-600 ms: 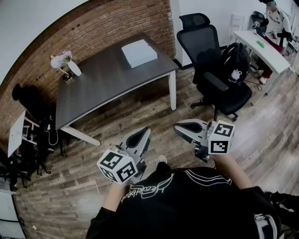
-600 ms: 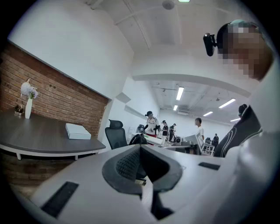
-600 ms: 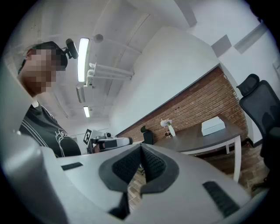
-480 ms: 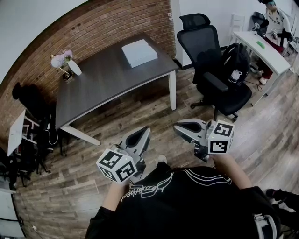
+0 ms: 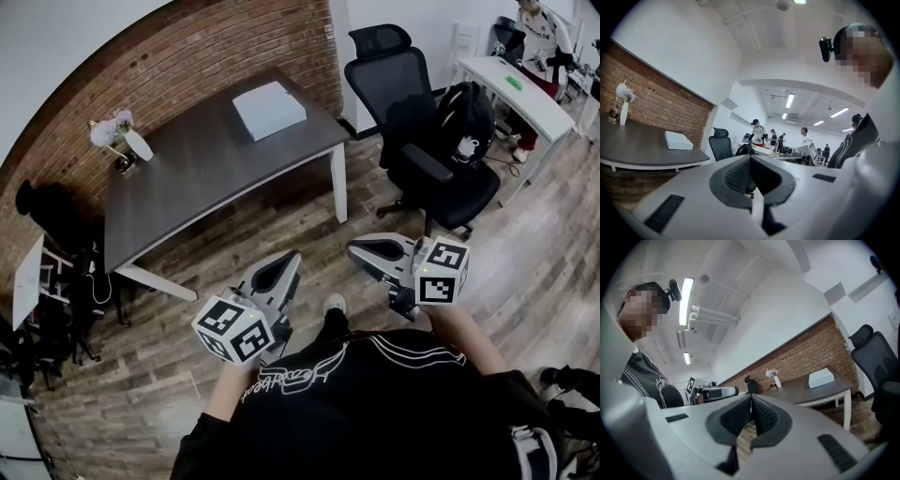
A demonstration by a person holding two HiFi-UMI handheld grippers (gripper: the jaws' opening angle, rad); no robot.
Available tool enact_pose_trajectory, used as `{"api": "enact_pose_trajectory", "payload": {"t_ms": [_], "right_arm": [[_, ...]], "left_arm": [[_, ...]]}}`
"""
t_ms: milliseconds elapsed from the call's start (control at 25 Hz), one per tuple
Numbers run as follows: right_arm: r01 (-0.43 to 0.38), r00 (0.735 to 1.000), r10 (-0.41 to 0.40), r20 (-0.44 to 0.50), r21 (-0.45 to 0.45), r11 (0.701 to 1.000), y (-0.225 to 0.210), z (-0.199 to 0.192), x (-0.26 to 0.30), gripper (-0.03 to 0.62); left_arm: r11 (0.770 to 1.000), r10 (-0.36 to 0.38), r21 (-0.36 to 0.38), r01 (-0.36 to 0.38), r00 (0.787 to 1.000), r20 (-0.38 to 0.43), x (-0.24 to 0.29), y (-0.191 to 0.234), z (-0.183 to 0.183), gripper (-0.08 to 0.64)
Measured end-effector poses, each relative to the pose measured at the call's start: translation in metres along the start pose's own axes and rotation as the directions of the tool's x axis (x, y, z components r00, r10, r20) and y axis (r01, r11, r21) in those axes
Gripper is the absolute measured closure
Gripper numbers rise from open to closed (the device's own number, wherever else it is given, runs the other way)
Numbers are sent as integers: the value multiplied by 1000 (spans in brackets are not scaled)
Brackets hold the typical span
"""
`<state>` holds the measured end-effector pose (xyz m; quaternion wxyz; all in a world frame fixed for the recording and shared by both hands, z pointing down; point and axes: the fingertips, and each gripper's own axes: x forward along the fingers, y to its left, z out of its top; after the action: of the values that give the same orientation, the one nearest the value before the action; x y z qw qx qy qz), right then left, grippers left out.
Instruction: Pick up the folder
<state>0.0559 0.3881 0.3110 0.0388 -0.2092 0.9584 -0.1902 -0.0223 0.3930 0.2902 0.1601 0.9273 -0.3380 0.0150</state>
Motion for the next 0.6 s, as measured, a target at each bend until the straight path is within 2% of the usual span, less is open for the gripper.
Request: {"api": "enact_pose_trajectory", "payload": {"t_ms": [200, 400, 600], "right_arm": [[44, 999, -44, -18, -45, 998, -28, 12, 17, 595], [58, 998, -58, -8, -9, 998, -71, 31, 41, 595], [83, 996, -83, -12, 26, 996, -130, 53, 72, 595]], "left_arm": [[1000, -19, -25, 19, 1000, 9, 20, 30, 10, 555], [999, -34, -37, 35, 999, 9, 46, 73, 25, 555], [996, -45, -72, 45, 999, 11, 85, 133, 46, 555]]}}
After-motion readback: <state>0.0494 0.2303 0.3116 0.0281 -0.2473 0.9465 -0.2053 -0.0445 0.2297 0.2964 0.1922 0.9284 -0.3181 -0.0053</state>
